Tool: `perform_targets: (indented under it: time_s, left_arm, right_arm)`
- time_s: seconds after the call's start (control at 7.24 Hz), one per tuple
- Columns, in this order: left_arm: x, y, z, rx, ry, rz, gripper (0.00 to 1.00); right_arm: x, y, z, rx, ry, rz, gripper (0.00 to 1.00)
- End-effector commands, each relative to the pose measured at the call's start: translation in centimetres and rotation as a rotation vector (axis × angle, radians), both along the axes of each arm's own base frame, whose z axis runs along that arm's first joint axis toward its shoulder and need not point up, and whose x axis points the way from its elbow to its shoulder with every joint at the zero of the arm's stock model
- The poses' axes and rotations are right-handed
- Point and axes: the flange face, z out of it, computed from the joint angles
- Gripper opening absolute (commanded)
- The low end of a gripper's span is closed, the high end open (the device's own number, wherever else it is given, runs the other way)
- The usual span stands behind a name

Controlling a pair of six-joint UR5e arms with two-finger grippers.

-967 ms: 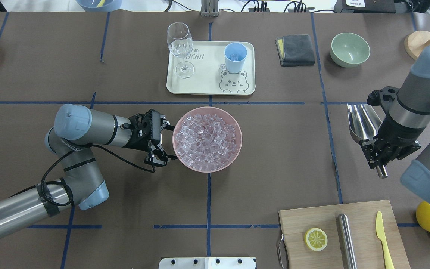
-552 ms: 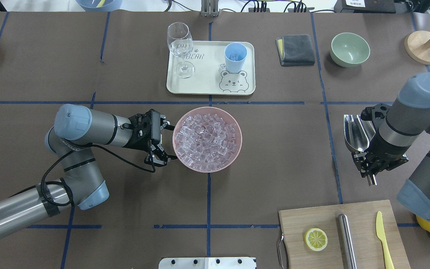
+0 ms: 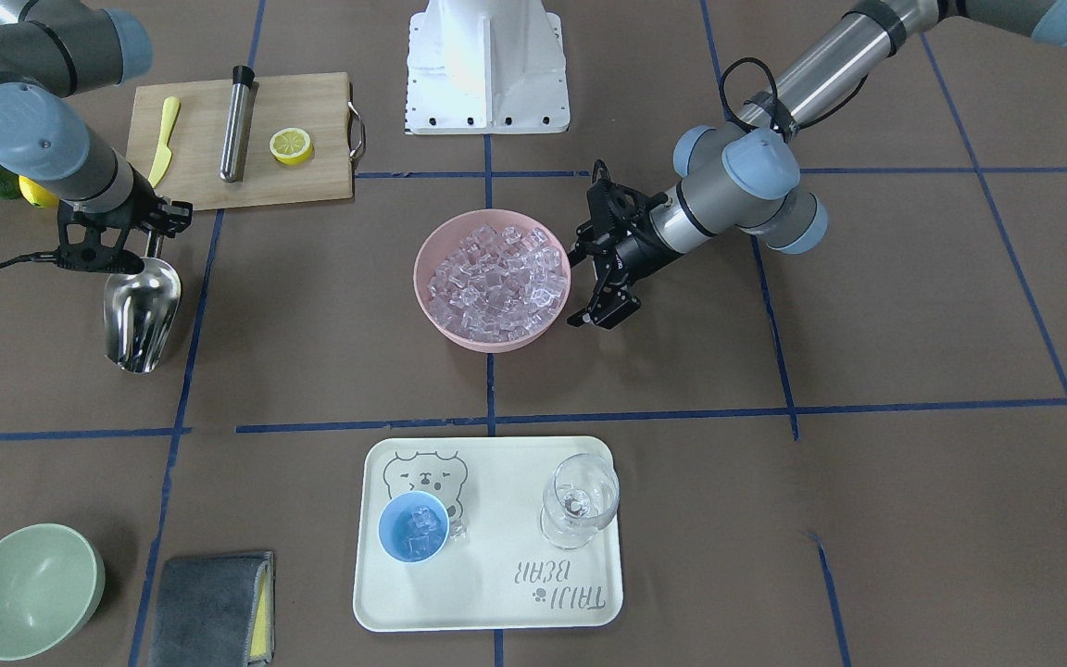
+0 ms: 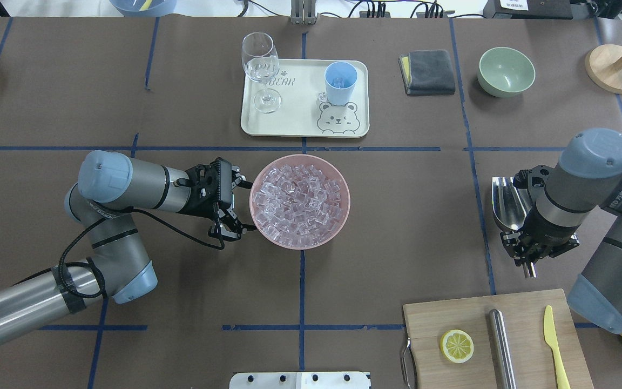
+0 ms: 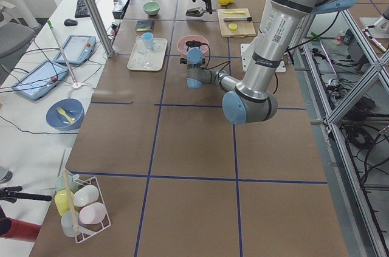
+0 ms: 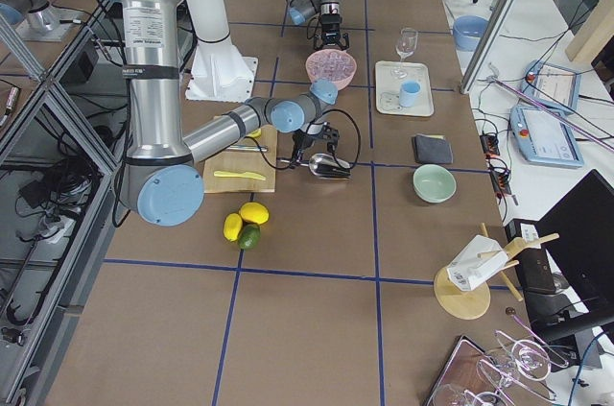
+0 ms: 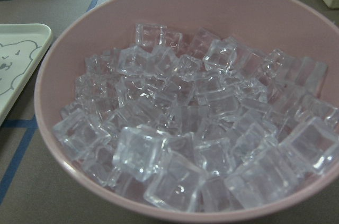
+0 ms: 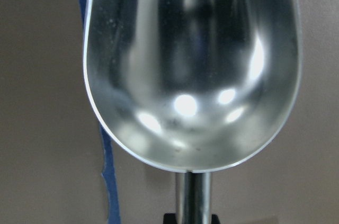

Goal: Put ice in cup with scoop
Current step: 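Lower the scoop onto the table and open the right gripper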

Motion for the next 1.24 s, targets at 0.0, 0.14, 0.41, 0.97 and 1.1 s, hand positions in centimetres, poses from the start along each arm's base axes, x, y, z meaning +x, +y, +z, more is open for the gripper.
perform_targets:
  time_s: [0.0, 0.14, 0.41, 0.97, 1.1]
  left_arm:
    - [0.0, 0.0, 0.1, -0.001, -0.001, 0.0, 1.0]
    - [0.0, 0.0, 0.1, 0.001, -0.001, 0.0, 1.0]
    - [0.0, 0.0, 0.1, 0.0, -0.003, 0.0, 1.0]
    - [0.1, 0.1, 0.0, 0.0, 0.0, 0.002, 1.0]
    - [0.0, 0.0, 0.0, -0.001, 0.0, 0.0, 1.0]
  right_arm:
    - [-0.3, 0.0, 0.4, -0.007, 0.006, -0.003, 0.0]
    - [-0.6, 0.1, 0.5, -0.007, 0.005, -0.01, 0.0]
    - [-0.9, 0.0, 0.6, -0.01, 0.01, -0.009, 0.99]
    - [-0.4, -2.8, -3.6, 0.066, -0.04, 0.042, 1.0]
    - [1.7, -5.2, -4.8, 0.115, -0.04, 0.099, 1.0]
